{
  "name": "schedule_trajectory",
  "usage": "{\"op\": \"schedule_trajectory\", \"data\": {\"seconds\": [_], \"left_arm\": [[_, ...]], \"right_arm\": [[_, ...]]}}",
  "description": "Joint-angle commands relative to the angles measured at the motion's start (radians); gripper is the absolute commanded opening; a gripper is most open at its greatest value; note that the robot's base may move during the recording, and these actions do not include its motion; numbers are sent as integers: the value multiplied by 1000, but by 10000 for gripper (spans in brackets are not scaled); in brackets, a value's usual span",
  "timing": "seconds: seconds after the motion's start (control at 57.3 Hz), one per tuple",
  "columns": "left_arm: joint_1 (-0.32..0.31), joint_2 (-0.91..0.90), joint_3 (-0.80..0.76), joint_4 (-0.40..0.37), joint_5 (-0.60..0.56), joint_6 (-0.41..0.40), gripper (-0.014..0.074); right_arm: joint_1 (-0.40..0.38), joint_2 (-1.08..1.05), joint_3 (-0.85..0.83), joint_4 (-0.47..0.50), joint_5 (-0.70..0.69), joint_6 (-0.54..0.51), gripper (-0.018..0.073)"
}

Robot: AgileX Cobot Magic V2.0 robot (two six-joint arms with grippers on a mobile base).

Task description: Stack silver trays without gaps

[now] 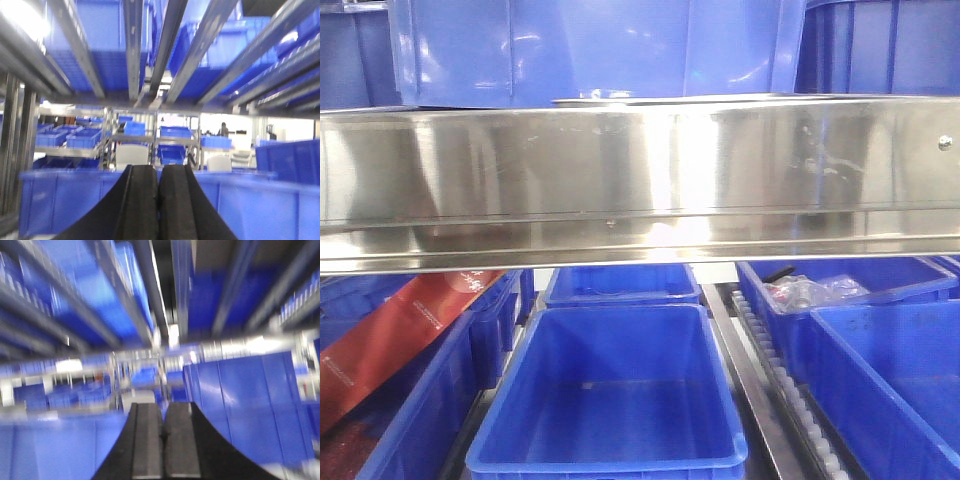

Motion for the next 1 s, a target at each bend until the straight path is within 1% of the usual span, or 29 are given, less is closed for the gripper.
{"op": "schedule_trajectory", "data": {"seconds": [0.0, 0.105, 0.14, 0.21, 0.244, 0.314, 0.349, 0.384, 0.436, 0.489, 0.594, 0.698, 0.768, 0.803, 0.873, 0.925, 0.978], "left_arm": [[-7, 37, -94, -9, 90, -1, -19], [-7, 115, -217, -9, 240, -1, -19], [-7, 147, -250, -9, 274, -1, -19], [-7, 248, -330, -9, 363, -1, -19], [-7, 292, -365, -10, 405, -1, -19], [-7, 388, -446, -16, 519, -1, -19], [-7, 438, -485, -21, 566, -1, -19], [-7, 488, -523, -29, 637, -1, -19], [-7, 566, -574, -50, 705, -1, -19], [-7, 632, -627, -77, 763, -1, -19], [-7, 770, -709, -132, 829, -1, -19], [-7, 892, -767, -153, 861, -1, -19], [-12, 968, -802, -165, 894, -1, -19], [-32, 1020, -823, -165, 908, -1, -19], [-92, 1099, -865, -161, 909, -1, -19], [-146, 1152, -900, -158, 899, -2, -19], [-202, 1210, -942, -151, 893, -11, -19]], "right_arm": [[0, 0, -111, 5, 71, 8, -79], [0, 0, -259, 9, 300, 8, -79], [0, 2, -314, 14, 402, 8, -79], [0, 68, -444, 14, 672, 6, -79], [0, 106, -491, 14, 753, 6, -79], [0, 190, -576, 14, 889, -12, -79], [0, 234, -624, 14, 949, -43, -79], [0, 281, -660, 14, 1002, -66, -79], [0, 356, -710, 14, 1075, -92, -79], [0, 422, -744, 14, 1126, -110, -79], [0, 565, -793, 17, 1181, -110, -79], [0, 707, -838, 50, 1239, -110, -79], [0, 805, -866, 54, 1277, -110, -79], [0, 872, -892, 59, 1297, -110, -79], [3, 992, -948, 81, 1316, -110, -79], [22, 1063, -995, 96, 1317, -123, -79], [58, 1128, -1047, 99, 1319, -126, -79]]}}
